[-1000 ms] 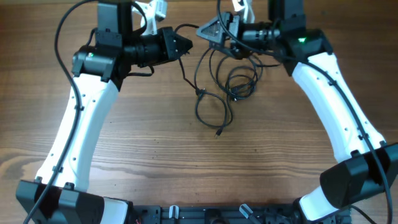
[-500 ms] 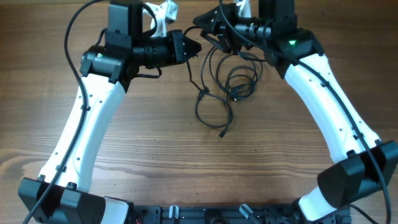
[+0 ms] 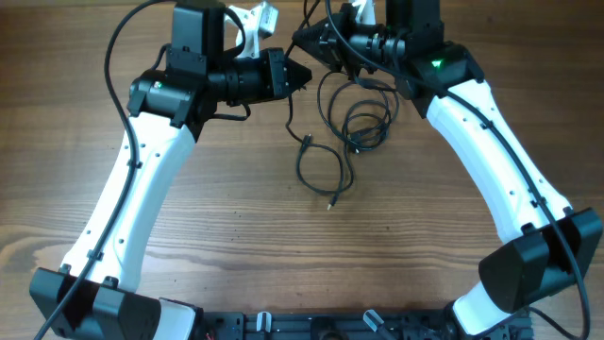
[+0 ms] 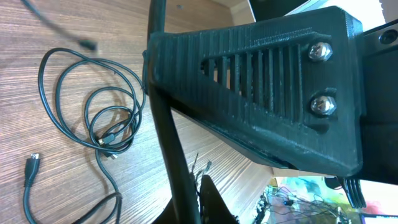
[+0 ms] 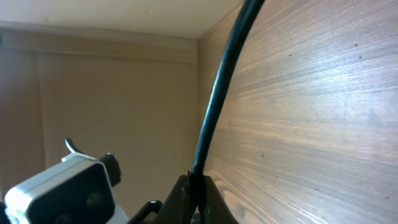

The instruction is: Untangle cables

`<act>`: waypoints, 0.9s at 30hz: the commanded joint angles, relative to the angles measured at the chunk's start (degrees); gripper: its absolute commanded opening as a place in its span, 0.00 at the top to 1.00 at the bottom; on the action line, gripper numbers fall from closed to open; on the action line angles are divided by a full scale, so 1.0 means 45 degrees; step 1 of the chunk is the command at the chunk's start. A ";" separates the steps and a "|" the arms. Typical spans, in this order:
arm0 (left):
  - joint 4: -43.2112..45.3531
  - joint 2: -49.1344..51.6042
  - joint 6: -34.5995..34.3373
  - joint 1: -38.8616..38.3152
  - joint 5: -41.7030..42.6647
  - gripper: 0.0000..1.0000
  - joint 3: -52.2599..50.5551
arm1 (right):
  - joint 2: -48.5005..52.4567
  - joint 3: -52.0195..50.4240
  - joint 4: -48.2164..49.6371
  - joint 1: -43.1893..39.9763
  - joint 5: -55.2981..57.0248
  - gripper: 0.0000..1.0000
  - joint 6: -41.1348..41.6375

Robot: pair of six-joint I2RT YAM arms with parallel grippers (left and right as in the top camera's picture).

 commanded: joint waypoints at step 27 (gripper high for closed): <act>-0.2254 0.0053 0.0019 0.3065 -0.3633 0.24 0.0112 | -0.0797 0.0311 0.9049 -0.6232 -0.7402 0.96 0.5513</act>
